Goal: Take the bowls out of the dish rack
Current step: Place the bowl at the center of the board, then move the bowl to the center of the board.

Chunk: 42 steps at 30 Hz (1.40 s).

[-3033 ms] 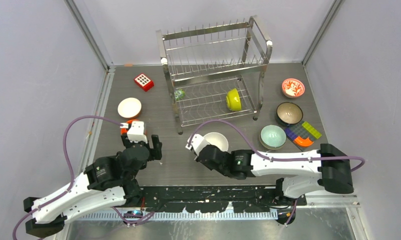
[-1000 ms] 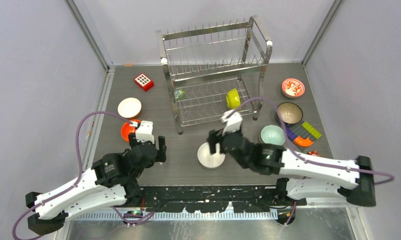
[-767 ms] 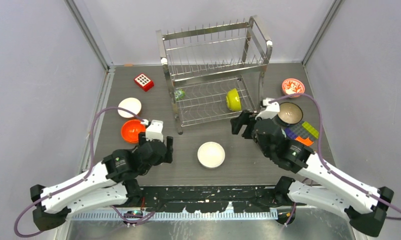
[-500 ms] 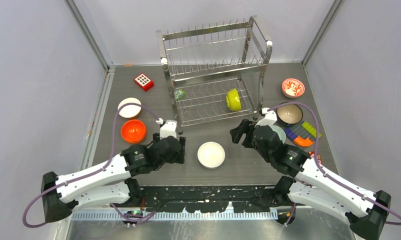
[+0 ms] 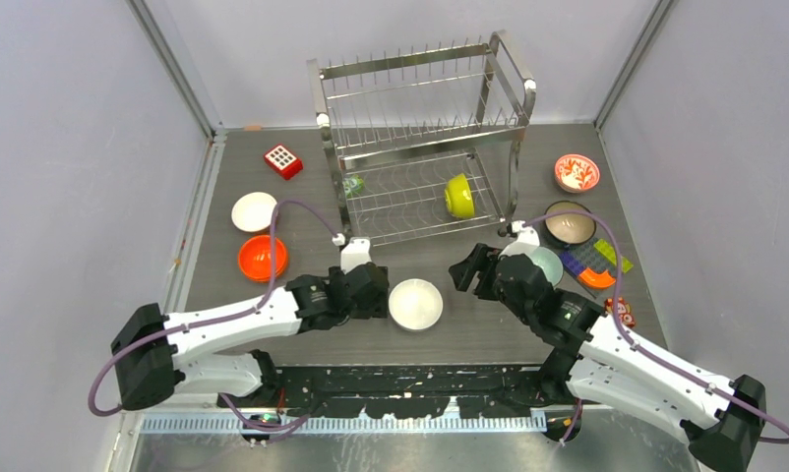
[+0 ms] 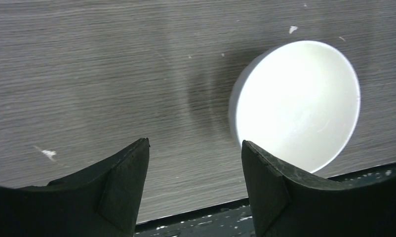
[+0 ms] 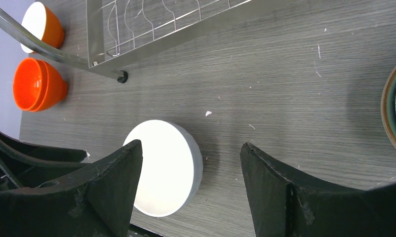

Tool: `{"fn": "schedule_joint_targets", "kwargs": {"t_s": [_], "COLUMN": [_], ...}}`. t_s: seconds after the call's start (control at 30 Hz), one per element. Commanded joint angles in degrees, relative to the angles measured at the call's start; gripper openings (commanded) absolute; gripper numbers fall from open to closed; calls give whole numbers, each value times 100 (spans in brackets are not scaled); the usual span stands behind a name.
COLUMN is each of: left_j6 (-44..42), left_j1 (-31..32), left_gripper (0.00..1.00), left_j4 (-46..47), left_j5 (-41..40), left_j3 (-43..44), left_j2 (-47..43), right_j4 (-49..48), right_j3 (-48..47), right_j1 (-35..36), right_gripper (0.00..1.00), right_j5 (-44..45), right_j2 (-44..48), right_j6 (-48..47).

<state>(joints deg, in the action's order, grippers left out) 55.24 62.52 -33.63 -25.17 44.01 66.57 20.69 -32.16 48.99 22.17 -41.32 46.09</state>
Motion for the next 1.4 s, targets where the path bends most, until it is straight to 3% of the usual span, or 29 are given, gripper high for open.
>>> {"fn": "schedule_joint_targets", "kwargs": {"t_s": [0.0, 0.5, 0.9, 1.07, 1.37], "left_j6": [267, 243, 191, 260, 670], "left_j1": [43, 253, 378, 403, 393], "left_gripper": [69, 57, 20, 1, 0], "left_j4": [652, 756, 674, 422, -1256], "left_j5": [166, 67, -39, -287, -1379], "left_j3": [412, 826, 872, 832, 673], "left_j2": [344, 1580, 1747, 1559, -30], "right_j4": [-329, 27, 66, 108, 99], "right_j3": [125, 158, 264, 246, 165], "right_j1": [-4, -9, -4, -6, -2], "right_gripper": [76, 75, 74, 74, 74], "right_j5": [-65, 63, 93, 124, 129], "right_j2": [42, 320, 444, 518, 521], "right_j6": [158, 105, 170, 142, -45]}}
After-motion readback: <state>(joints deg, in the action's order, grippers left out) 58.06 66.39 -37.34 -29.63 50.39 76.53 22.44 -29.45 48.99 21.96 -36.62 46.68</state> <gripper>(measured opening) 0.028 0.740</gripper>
